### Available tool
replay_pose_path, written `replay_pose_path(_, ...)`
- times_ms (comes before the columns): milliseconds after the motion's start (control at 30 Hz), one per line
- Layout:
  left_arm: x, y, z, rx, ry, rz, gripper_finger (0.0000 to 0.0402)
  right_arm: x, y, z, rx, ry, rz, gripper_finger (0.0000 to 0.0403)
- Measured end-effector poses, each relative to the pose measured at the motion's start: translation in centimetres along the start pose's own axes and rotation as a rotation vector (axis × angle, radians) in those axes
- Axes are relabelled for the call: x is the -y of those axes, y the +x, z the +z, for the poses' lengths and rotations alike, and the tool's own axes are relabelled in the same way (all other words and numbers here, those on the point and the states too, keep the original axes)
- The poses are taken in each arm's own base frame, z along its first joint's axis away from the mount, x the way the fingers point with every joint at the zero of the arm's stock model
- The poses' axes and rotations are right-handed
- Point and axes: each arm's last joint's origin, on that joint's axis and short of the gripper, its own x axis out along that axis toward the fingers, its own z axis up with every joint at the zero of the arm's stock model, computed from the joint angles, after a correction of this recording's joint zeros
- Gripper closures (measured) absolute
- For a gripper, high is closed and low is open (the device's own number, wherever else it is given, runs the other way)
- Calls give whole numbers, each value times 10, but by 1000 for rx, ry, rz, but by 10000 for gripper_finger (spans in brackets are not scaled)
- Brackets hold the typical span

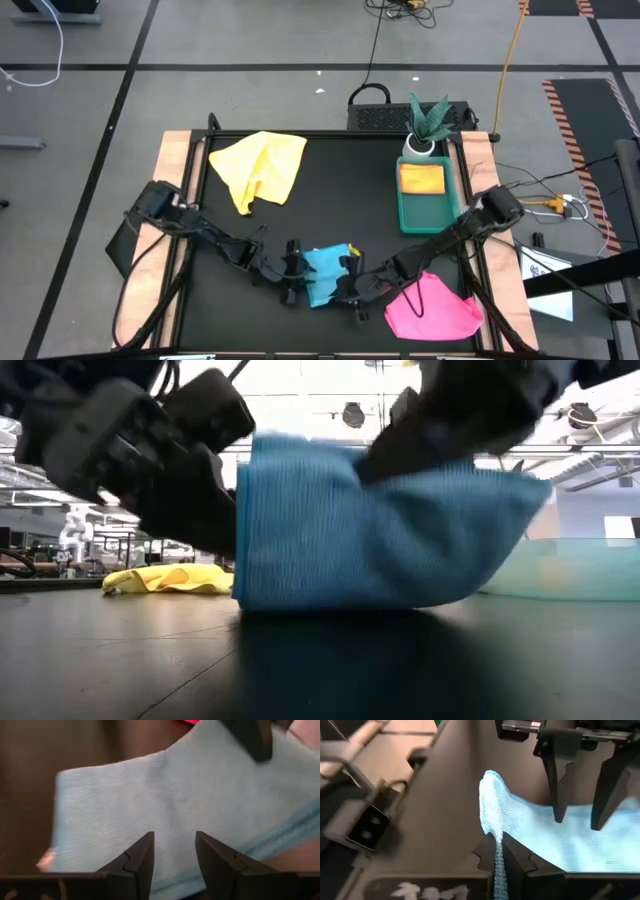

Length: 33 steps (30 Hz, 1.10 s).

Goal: Fold microfiber towels
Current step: Fold the blue microfiber cloth

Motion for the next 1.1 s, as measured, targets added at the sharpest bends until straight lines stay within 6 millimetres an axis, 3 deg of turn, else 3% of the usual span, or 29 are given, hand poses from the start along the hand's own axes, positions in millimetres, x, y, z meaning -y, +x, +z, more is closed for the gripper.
replay_pose_path(200, -2, -13, 3, -70, 12, 87, 257, 17, -6, 13, 14, 46, 17, 395)
replay_pose_path(633, -1, -3, -15, -108, 2, 140, 257, 70, 3, 17, -14, 164, -9, 395)
replay_pose_path(833, 2, -16, -6, -109, 17, 172, 257, 86, 2, 17, -34, 217, -35, 395)
replay_pose_path(1100, -3, -38, 1, -178, 11, 261, 257, 91, 1, 19, -32, 220, 28, 395)
